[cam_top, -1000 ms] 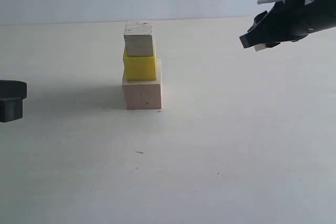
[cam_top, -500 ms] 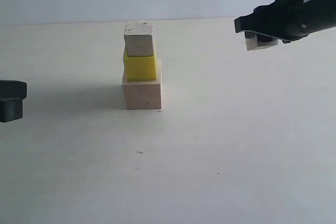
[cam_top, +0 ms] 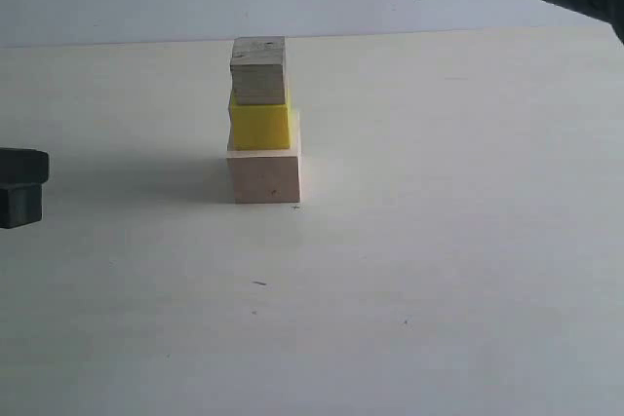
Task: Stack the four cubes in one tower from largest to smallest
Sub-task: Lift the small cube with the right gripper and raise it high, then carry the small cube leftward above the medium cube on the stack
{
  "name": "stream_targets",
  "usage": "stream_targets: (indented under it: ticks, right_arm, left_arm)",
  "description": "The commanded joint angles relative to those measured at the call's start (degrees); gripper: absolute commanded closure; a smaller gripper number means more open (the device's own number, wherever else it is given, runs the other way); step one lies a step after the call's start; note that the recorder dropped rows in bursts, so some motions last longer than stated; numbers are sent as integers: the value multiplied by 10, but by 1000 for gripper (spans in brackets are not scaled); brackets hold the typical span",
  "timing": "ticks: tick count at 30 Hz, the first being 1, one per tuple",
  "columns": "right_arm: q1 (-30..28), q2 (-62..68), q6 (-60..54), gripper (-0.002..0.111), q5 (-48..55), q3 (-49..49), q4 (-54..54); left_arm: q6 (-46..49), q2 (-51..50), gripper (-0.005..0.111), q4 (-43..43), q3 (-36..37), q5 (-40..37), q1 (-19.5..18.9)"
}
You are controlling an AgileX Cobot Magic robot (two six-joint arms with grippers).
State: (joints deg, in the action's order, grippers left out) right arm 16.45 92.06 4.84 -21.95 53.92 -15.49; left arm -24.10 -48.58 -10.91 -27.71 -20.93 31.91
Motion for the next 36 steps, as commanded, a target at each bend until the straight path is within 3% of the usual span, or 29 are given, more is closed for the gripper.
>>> stream_targets:
  ticks: [1, 10, 17, 28, 36]
  right_arm:
    - [-16, 56, 188, 108, -217, 8, -234]
    - [-74, 153, 396, 108, -397, 118, -494]
    - [-103, 172, 505, 108, -475, 192, -694]
    - [-96, 179, 481, 108, -480, 193, -670]
    - [-55, 192, 466, 108, -480, 224, -646]
  left_arm:
    - [1, -2, 107, -5, 3, 4, 0]
    - [-2, -2, 107, -5, 3, -1, 0]
    - [-1, -2, 107, -5, 3, 0, 0]
    - [-1, -2, 107, -5, 3, 6, 0]
    - [-1, -2, 107, -8, 3, 14, 0]
